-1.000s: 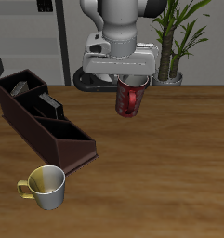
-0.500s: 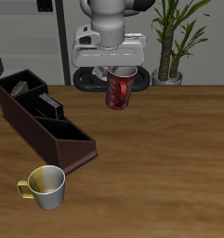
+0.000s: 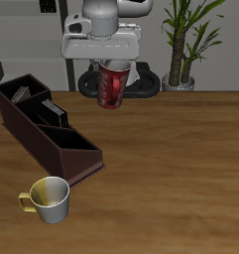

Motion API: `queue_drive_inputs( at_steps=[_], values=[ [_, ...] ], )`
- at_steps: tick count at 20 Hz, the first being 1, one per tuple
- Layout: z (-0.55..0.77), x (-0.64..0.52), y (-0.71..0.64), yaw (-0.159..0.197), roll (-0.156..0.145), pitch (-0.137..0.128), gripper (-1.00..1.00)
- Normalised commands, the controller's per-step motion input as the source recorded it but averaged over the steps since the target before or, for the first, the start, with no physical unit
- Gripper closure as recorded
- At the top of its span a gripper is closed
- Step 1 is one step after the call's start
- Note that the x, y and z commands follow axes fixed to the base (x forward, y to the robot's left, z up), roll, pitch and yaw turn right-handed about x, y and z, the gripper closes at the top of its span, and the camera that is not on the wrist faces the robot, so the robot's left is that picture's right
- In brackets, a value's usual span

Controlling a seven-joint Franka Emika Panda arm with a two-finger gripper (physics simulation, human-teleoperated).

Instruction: Place the black book into the right desk caddy's front compartment and place the yellow book into the right desk caddy's right compartment and place the red mug into the right desk caddy's left compartment

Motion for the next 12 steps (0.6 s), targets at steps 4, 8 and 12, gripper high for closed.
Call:
queue_drive_inputs(
  at_steps=[4, 8, 12],
  values=[
    [0.1, 0.2, -0.37, -0.005, -0.108, -0.002, 1.0],
    [-0.03, 0.23, -0.23, -0.006, -0.099, 0.013, 1.0],
    [-0.1, 0.26, -0.13, -0.036, -0.072, 0.019, 1.0]
  ],
)
